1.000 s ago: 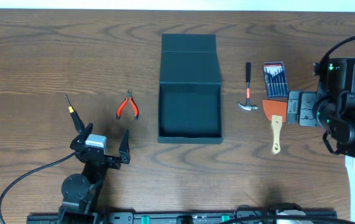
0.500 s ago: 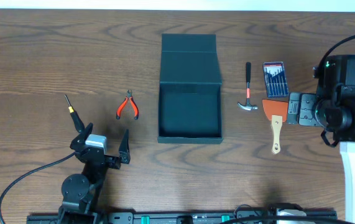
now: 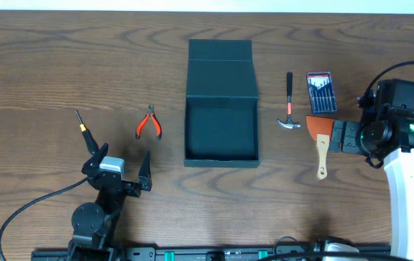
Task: Pack container
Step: 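Move the right gripper over the orange scraper's wooden handle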
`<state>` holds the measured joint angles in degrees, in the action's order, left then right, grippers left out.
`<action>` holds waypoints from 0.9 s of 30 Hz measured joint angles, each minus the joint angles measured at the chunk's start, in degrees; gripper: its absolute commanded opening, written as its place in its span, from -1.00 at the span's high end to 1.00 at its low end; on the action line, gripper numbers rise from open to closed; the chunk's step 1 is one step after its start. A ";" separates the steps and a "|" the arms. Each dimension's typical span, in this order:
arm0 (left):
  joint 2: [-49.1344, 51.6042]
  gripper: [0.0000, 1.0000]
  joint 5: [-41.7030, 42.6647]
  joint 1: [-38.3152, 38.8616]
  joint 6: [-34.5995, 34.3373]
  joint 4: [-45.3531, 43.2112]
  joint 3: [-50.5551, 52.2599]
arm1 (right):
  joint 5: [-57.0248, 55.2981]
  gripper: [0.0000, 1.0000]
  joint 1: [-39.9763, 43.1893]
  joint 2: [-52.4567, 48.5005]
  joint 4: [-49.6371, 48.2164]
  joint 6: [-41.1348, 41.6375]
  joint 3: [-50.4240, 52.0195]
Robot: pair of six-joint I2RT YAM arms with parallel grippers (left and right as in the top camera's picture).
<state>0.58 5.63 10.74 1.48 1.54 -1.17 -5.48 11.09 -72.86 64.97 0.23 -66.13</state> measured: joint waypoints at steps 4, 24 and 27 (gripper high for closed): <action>0.00 -0.97 0.00 0.00 0.00 0.00 0.00 | 2.03 -0.98 0.07 0.00 -3.28 -0.59 2.91; 0.00 -0.97 0.00 -0.02 0.00 0.00 0.02 | 4.20 -0.98 0.07 -7.85 -13.44 1.70 6.86; 0.00 -0.97 0.00 0.00 0.00 0.00 0.02 | 4.17 -0.98 0.07 -7.89 -13.97 1.70 6.86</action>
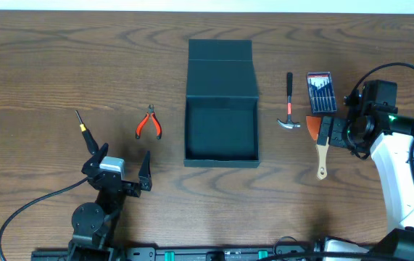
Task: Pack container
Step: 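Move the right gripper over the orange scraper's wooden handle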
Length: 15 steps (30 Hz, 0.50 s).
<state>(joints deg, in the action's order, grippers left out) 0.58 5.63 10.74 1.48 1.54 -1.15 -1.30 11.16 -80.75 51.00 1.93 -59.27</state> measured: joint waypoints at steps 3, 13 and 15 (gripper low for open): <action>0.00 -0.97 0.00 -0.02 0.00 0.00 -0.02 | -0.17 -0.99 0.00 -0.33 -1.29 0.02 0.00; 0.00 -0.97 0.00 -0.02 0.00 0.00 -0.02 | -0.17 -0.98 0.00 -6.21 -2.36 0.02 0.33; 0.00 -0.97 0.00 0.00 0.00 0.00 0.00 | -0.17 -0.99 0.00 -7.69 -2.62 0.02 0.44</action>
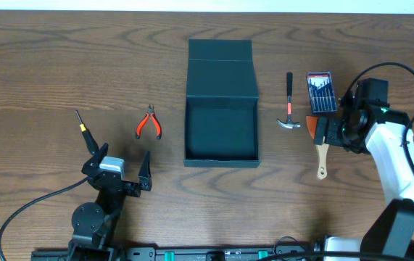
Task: Pack container
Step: 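Move the right gripper over the orange scraper's wooden handle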
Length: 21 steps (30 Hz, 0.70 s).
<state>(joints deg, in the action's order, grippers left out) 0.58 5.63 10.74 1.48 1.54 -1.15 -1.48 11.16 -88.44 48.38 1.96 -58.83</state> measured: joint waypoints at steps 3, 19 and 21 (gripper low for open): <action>0.00 -0.97 0.00 0.00 0.00 0.00 -0.02 | 0.04 -0.98 0.00 -1.95 -0.61 -0.02 0.11; 0.00 -0.97 0.00 0.00 0.00 0.00 0.00 | 2.40 -0.96 0.00 -7.89 -4.85 -0.68 0.22; 0.00 -0.97 0.00 0.00 0.00 0.00 -0.02 | 2.60 -0.96 0.00 -8.61 -5.92 -0.79 0.61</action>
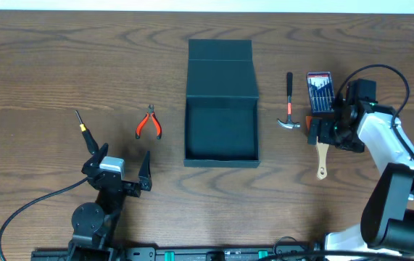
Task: Pack container
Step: 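Move the right gripper over the orange scraper's wooden handle, then lower and close the right gripper on the scraper's wooden handle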
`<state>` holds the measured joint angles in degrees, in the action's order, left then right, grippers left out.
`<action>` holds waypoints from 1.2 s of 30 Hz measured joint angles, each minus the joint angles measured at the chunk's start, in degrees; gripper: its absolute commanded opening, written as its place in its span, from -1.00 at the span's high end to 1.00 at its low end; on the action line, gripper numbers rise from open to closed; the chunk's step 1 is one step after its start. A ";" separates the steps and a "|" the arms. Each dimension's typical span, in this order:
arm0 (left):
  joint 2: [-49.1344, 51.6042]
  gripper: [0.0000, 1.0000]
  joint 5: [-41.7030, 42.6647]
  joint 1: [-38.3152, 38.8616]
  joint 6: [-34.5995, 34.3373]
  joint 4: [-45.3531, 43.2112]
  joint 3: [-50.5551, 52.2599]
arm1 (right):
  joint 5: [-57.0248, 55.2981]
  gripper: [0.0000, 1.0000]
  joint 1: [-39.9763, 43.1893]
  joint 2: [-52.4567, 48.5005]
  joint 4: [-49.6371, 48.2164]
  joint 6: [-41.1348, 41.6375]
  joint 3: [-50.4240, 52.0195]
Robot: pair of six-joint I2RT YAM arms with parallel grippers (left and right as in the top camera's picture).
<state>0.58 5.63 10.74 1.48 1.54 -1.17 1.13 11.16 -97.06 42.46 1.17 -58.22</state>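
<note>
An open dark green box sits mid-table, its lid folded back behind it. To its right lie a small hammer, a cased screwdriver set and a scraper with an orange blade and a wooden handle. My right gripper is low over the scraper's orange blade, and its jaws look open on either side of it. Left of the box lie orange pliers and a thin yellow-banded screwdriver. My left gripper rests open near the front left.
The brown wooden table carries everything. A black cable runs from the left arm's base to the front edge. The right arm's white link reaches in from the front right corner.
My right gripper has shifted a little further left, from the scraper's neck onto its orange blade. The left arm and all the tools lie as before.
My right gripper first hung right of the scraper, near the table's right edge. At each later moment it stood further left and closer to the scraper, and now it is over the blade. The box, the tools and the left arm stayed put.
</note>
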 measured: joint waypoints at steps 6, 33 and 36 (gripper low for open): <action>0.00 -0.97 0.00 -0.02 0.00 0.00 0.00 | 0.26 -0.98 0.00 -0.24 -3.74 -0.20 4.00; 0.00 -0.97 0.00 -0.02 0.00 0.00 0.02 | -1.05 0.17 0.00 -0.26 -8.68 -0.98 7.69; 0.00 -0.97 0.00 -0.02 0.00 0.00 0.02 | -1.09 0.24 0.00 -0.26 -8.68 -0.90 7.69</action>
<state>0.58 5.63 10.72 1.48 1.54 -1.15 0.03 11.16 -97.32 33.78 0.27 -50.52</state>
